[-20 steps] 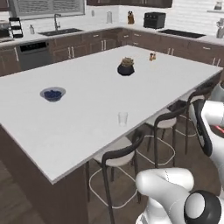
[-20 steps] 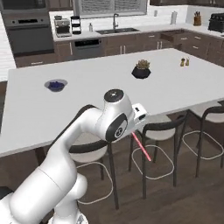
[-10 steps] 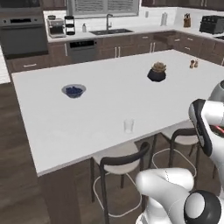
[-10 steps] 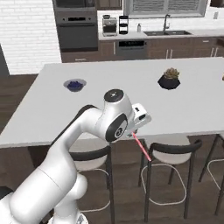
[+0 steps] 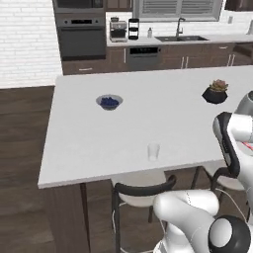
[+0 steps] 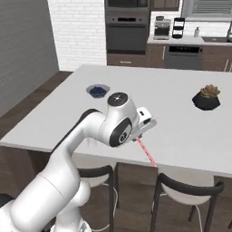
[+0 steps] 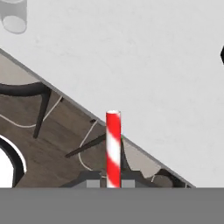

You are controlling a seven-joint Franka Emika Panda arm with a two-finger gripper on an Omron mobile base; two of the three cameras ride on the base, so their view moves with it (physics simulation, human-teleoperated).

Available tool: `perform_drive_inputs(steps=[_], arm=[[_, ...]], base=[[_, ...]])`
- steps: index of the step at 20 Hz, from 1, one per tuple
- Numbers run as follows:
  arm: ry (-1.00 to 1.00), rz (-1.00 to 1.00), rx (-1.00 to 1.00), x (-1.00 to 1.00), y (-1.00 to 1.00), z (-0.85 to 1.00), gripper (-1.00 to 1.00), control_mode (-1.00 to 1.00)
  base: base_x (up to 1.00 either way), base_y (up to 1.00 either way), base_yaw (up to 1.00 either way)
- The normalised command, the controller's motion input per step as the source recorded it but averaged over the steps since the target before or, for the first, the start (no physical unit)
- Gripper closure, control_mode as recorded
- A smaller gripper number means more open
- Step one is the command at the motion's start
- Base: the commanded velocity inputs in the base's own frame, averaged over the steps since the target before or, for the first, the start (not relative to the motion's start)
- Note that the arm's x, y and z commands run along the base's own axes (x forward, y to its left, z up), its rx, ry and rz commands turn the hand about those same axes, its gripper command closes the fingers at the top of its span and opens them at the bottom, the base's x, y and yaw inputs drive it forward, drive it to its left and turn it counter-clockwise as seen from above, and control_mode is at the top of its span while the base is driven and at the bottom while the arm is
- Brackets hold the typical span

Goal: Take a straw from the drawer in front and place it inside the glass cup on the dining counter.

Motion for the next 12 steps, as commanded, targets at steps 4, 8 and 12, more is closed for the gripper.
perform_drive_inputs(steps=[4, 8, 12], arm=[[0.0, 0.0, 0.0, 0.0, 0.0, 0.0, 1.0, 1.0], [0.0, 0.0, 0.0, 0.0, 0.0, 0.0, 1.0, 1.0], [0.0, 0.0, 0.0, 0.0, 0.0, 0.0, 1.0, 1.0]], base=[[0.67, -0.52, 0.36], [0.7, -0.38, 0.3], [0.62, -0.29, 0.29]])
